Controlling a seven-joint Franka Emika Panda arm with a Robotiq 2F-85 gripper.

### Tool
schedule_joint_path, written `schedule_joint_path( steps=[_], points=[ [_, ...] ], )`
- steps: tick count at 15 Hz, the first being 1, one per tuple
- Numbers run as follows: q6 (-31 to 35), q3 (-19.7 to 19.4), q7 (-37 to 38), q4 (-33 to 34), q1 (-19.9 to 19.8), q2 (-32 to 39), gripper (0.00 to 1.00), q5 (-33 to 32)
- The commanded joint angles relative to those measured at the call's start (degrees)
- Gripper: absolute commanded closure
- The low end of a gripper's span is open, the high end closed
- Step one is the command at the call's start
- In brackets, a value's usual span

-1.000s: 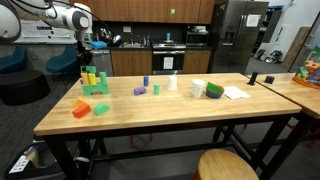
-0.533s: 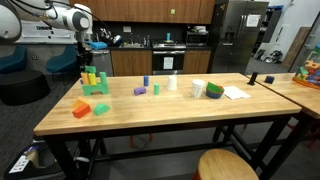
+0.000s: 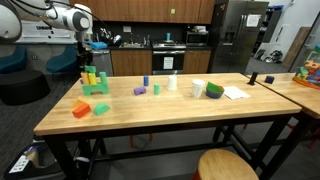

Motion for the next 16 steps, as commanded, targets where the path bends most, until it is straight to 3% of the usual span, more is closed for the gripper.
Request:
schedule_joint_path(
  steps=[1,9,11,16],
  points=[
    [-1.26,0.35,0.08,0.51,0.05,-0.39,0.03,-0.35],
    [-14.32,1.00,0.14,6.49,1.74,-4.71,0.00,-1.90],
    [-13.74,0.59,2.02,7.24,1.80,-6.56,0.00,-2.07],
    [-3.54,-1.66,11.84,2.73,-0.63,-10.76,0.00,0.64]
  ],
)
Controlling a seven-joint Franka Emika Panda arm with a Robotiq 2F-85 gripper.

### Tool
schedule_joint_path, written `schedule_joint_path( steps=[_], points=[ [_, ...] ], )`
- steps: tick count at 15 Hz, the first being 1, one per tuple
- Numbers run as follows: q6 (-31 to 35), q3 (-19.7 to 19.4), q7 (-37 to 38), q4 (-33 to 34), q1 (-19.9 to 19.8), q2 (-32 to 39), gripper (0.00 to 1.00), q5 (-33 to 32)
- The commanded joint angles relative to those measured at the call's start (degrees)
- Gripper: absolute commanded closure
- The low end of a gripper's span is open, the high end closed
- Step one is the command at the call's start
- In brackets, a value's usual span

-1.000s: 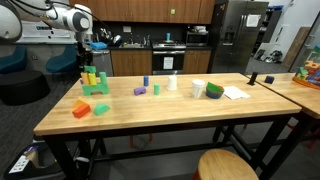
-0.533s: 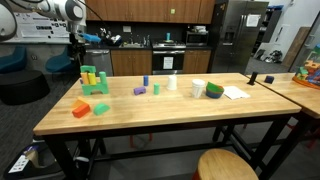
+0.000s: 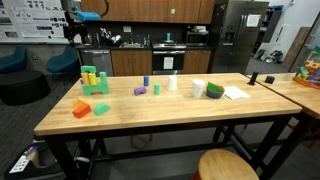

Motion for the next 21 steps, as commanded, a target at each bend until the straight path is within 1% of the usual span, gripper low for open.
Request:
schedule_joint_path(
  steps=[1,4,6,7,8,11,15,16,17,18,21],
  points=[
    [6.23,-2.21,6.74,-5.68,-1.99,-3.29,0.00,1.22],
    [12.61,-4.70,12.07,-12.14,-3.64,-5.34,0.00,0.72],
    [16.10,-6.13,16.61,-15.69,-4.05,-6.09,0.00,0.60],
    [17.08,-6.27,19.21,-17.12,-4.22,-6.45,0.00,2.10],
    [14.09,-5.23,14.97,-11.32,-4.83,-2.82,0.00,0.74],
    [15.84,-5.63,17.79,-14.16,-5.13,-3.69,0.00,1.55],
    [15.89,-5.55,18.65,-14.65,-4.84,-4.44,0.00,1.57],
    [15.34,-5.33,19.74,-14.31,-5.02,-4.22,0.00,3.04],
    [15.16,-5.46,22.33,-14.23,-4.99,-4.09,0.00,3.98],
    [15.86,-5.98,27.64,-14.29,-4.55,-3.97,0.00,4.34],
    [19.31,-6.06,36.76,-15.95,-4.33,-4.43,0.00,4.60]
  ],
)
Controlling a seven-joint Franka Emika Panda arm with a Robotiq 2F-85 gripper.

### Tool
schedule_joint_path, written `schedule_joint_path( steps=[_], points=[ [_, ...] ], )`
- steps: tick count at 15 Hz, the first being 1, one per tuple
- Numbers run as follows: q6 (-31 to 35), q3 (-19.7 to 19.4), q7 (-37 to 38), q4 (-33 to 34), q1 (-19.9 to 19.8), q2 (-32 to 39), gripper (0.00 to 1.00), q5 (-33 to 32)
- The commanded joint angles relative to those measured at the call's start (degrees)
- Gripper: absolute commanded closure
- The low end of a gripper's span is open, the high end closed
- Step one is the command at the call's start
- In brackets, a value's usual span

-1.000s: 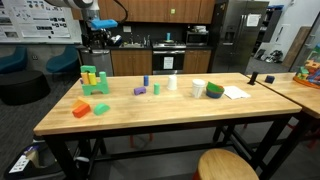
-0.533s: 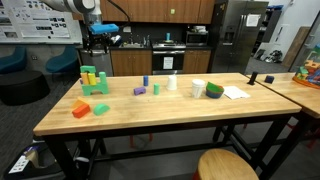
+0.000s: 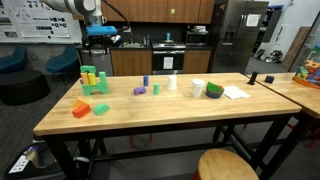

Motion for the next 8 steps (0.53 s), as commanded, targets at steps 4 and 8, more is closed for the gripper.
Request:
schedule_joint_path(
  steps=[4,8],
  points=[
    [6.40,-0.28,20.11,-3.58,-0.14,-1.31,0.00,0.26],
    [12.40,-1.23,31.86,-8.90,-0.19,-3.41,0.00,-1.26]
  ],
)
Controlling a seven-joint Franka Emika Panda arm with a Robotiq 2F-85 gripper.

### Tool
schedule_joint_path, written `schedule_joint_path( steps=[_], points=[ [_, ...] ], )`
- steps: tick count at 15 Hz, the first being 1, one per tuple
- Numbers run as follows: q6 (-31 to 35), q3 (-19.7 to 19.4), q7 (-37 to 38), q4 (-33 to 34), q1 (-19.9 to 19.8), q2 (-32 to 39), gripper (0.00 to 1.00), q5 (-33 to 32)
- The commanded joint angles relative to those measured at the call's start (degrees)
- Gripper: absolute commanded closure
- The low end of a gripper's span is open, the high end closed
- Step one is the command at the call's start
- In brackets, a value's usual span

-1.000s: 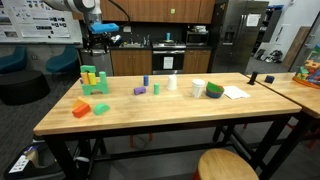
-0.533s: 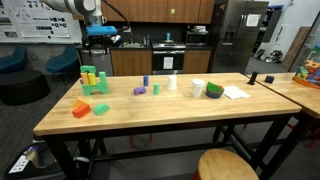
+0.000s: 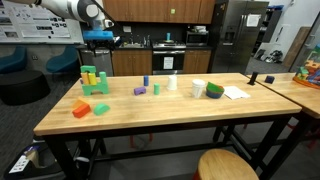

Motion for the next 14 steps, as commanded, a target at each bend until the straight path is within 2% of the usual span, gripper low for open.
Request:
schedule_joint_path(
  steps=[1,6,11,13,14],
  points=[
    [5.57,-0.95,10.36,-7.64,-0.15,-4.24,0.00,-1.70],
    [8.31,-3.57,24.37,-16.39,-0.14,-9.19,0.00,-4.66],
    [6.15,-4.70,28.01,-21.13,-0.23,-13.42,0.00,-6.68],
    [4.21,-4.45,26.84,-24.13,0.07,-15.97,0.00,-9.02],
    [5.19,-4.48,25.93,-20.68,-0.45,-12.62,0.00,-6.77]
  ],
)
